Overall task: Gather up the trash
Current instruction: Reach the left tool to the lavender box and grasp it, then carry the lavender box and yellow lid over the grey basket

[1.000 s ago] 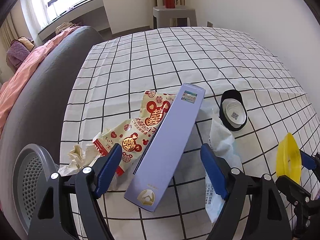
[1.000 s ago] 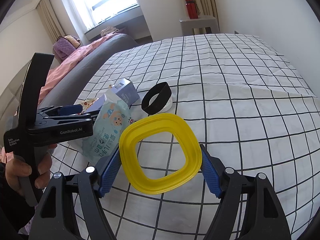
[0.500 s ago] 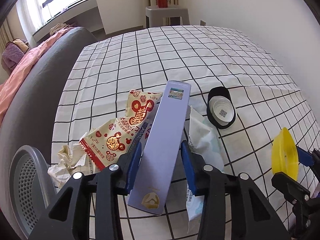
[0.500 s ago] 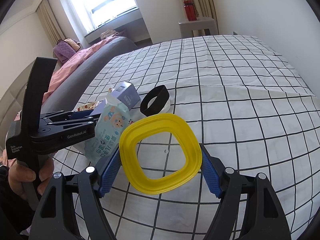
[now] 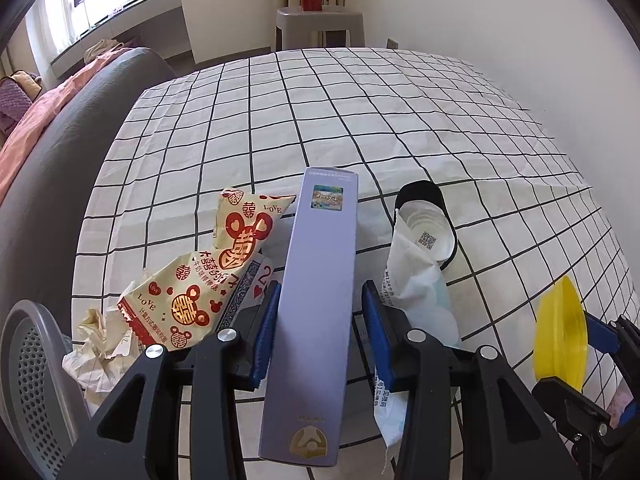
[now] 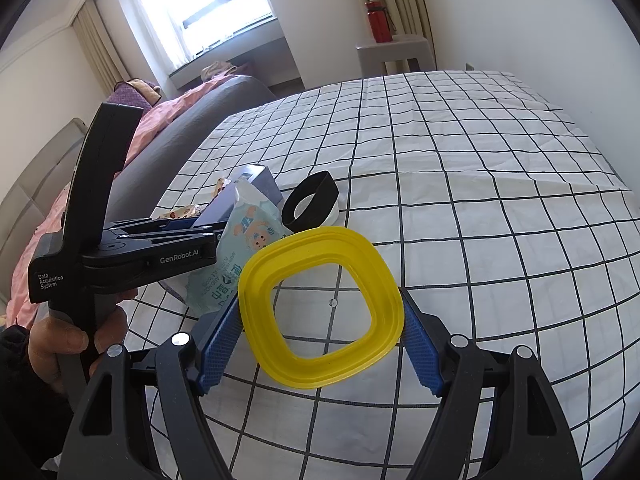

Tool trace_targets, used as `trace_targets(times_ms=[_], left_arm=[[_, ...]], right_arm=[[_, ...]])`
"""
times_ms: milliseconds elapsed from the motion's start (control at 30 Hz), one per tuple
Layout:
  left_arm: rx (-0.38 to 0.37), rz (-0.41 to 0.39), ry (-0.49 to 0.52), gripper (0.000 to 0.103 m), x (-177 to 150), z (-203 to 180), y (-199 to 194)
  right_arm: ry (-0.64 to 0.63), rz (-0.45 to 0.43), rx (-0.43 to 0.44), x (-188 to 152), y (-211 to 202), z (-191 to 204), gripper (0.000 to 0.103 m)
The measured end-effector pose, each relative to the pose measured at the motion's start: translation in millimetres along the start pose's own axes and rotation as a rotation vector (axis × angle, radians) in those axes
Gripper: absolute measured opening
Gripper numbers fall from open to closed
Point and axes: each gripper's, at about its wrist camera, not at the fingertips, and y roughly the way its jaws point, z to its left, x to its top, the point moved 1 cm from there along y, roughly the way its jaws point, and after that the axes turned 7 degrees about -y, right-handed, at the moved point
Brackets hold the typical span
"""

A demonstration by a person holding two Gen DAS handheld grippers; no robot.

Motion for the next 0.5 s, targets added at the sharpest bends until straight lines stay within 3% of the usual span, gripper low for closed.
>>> trace_targets(times_ms=[67, 500], left_arm=[[-0.008, 0.003, -0.002, 0.031, -1.0, 0.2, -1.2], [0.035, -0.052, -0.065, 0.030, -19.2, 26.8, -43.8]], right_arm=[[0.000, -0.001, 0.000, -0.2, -0.6, -0.5, 0.072], [-0.015, -0.002, -0.027, 2.5, -5.7, 5.9, 0.072]])
